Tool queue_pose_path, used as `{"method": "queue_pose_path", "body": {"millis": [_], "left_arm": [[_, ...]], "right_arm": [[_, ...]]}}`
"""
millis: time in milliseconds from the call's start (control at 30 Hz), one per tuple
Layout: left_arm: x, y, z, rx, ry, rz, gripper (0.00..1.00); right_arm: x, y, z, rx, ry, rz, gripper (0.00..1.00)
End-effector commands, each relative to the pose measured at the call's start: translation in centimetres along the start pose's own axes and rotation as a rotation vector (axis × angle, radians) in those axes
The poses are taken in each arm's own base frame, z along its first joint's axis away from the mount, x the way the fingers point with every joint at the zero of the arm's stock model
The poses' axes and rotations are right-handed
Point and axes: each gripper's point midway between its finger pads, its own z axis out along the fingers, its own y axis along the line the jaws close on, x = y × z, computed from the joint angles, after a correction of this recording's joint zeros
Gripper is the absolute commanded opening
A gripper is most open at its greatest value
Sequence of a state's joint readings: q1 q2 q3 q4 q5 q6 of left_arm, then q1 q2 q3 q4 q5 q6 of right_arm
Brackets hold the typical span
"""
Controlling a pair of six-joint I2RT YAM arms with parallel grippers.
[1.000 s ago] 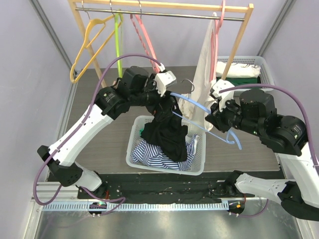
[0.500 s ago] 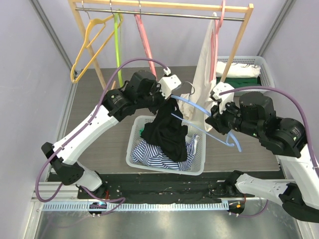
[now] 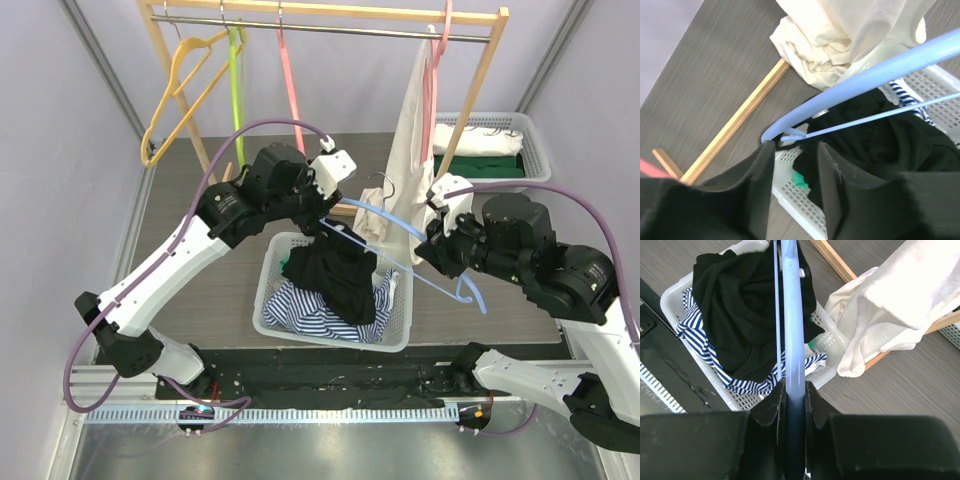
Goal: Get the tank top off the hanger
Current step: Remove the tank top from the hanger, then place the tank top in the bin.
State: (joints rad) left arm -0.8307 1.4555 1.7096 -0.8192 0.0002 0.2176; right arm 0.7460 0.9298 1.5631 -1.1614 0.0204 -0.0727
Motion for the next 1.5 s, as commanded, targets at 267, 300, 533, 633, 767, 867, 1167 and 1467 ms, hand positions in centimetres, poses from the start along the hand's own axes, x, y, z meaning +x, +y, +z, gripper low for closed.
{"method": "queue_pose_path", "body": {"millis": [267, 300, 533, 633, 767, 867, 1167, 1467], "left_arm": [[1.6, -0.9, -0.5, 0.037, 0.002, -0.015, 0.9], [3.1, -1.6, -0.5, 0.069, 0.036, -0.02, 0.95], [8.0, -5.4, 0.0, 0.231, 0.134, -0.049, 1.0], [9.2, -6.7, 0.6, 0.297, 0.162, -0.054, 1.0], [10.3, -11.6, -0.4, 0.608, 0.181, -0.038, 1.0], [10.7, -15.0, -3.5, 0.847, 0.194, -0.028, 0.99], [11.4, -17.2, -10.2, 1.084, 0.172, 0.173, 0.97], [17.7, -17.4, -7.7, 0.989, 0.317, 0.179, 1.0]], "right_arm": [[-2.9, -0.8, -6.4, 0.049, -0.2, 0.063, 0.01], [-3.3, -1.1, -7.3, 0.067, -0.231, 0.081, 0.01], [-3.1, -3.2, -8.1, 0.188, -0.242, 0.139, 0.01], [-3.2, -3.5, -6.4, 0.208, -0.189, 0.139, 0.01], [-4.3, -3.5, -6.0, 0.203, -0.205, 0.125, 0.01], [-5.3, -3.5, -6.6, 0.199, -0.232, 0.125, 0.01], [-10.3, -4.4, -7.3, 0.235, -0.335, 0.129, 0.01], [-14.8, -9.0, -1.9, 0.509, -0.26, 0.151, 0.01]]}}
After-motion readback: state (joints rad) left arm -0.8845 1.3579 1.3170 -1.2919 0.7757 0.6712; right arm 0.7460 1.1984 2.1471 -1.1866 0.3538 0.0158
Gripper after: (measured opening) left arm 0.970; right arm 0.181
